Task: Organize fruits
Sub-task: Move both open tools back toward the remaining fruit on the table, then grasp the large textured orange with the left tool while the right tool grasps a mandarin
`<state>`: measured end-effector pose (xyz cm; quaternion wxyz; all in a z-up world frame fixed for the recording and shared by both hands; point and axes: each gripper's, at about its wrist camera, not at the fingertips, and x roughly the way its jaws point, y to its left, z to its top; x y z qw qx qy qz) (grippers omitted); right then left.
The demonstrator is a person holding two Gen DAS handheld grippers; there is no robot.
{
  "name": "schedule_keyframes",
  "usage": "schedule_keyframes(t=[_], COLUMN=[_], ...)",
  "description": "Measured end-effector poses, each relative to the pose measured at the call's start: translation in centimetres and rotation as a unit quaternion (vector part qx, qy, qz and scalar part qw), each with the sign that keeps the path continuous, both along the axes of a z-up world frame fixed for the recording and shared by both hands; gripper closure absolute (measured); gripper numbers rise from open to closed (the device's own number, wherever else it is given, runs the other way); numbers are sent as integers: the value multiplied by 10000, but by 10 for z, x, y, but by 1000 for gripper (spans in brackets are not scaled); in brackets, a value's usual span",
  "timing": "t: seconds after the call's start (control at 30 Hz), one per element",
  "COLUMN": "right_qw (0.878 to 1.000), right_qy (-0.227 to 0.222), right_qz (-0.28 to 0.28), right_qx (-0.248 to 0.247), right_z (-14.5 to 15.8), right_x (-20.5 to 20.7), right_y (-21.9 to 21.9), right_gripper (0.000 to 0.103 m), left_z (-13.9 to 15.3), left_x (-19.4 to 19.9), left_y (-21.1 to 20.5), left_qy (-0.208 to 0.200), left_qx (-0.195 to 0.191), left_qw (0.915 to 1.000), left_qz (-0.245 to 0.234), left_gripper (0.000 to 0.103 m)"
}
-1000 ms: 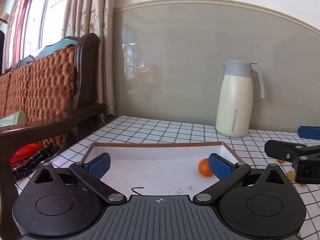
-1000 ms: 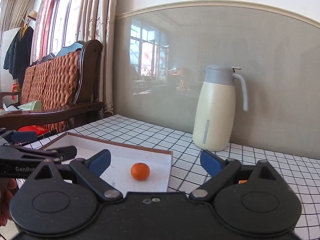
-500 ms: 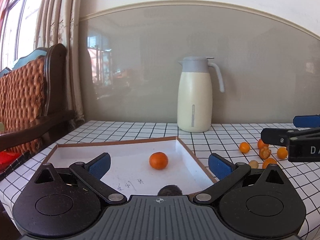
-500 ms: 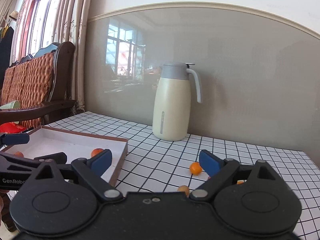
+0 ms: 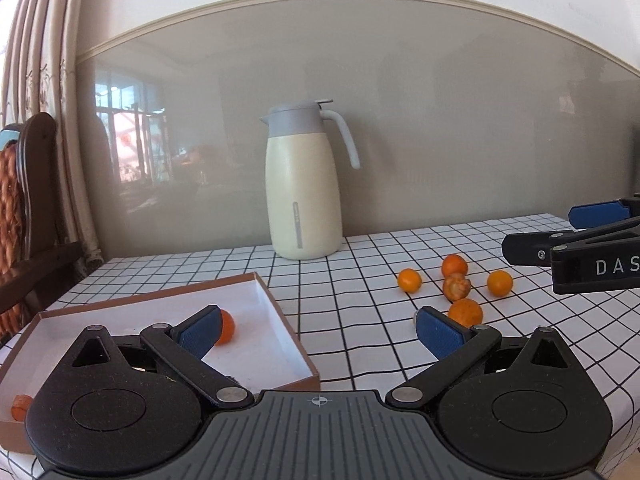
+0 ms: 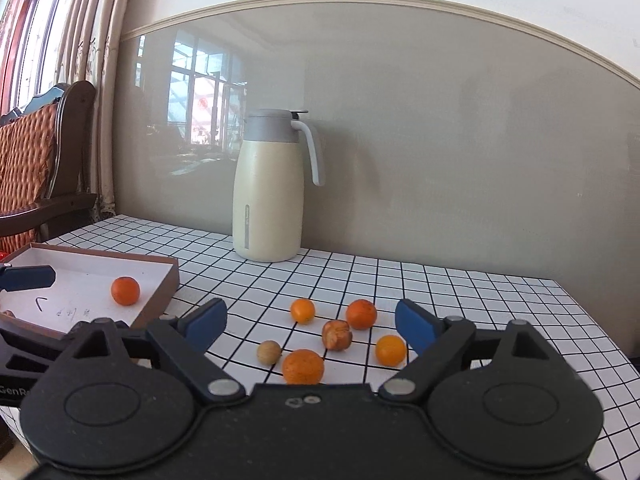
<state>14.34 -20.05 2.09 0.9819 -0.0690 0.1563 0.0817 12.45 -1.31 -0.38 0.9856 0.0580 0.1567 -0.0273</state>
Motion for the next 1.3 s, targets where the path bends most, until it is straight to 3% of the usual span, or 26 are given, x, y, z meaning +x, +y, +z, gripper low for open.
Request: schedule_keyframes(t=[0.27, 0.43, 0.7, 1.03, 1.3], right_qw=[9990, 9983, 9972, 9953, 9937], right_qy=[158, 249, 387, 603, 774], right_qz=[-409, -521, -636, -734, -806], right_qx=[-48, -70, -101, -179, 64], right_z=[-9, -14, -21, -35, -43], right_x=[3, 4, 14, 33, 49], right_y=[-33, -45, -56, -67, -84], right_gripper=[20, 20, 20, 20, 21], left_z=[-8, -15, -27, -39, -50], left_x=[12, 19, 35, 62, 80], left_y=[-32, -48, -74, -98, -115], left_qy=[151, 341, 614, 944, 1226], left_qx=[-19, -116, -122, -376, -388], left_qw=[9995, 9987, 9966, 9925, 9882], left_qz=[-275, -349, -529, -673, -827], left_gripper=[1, 9, 32, 42, 47])
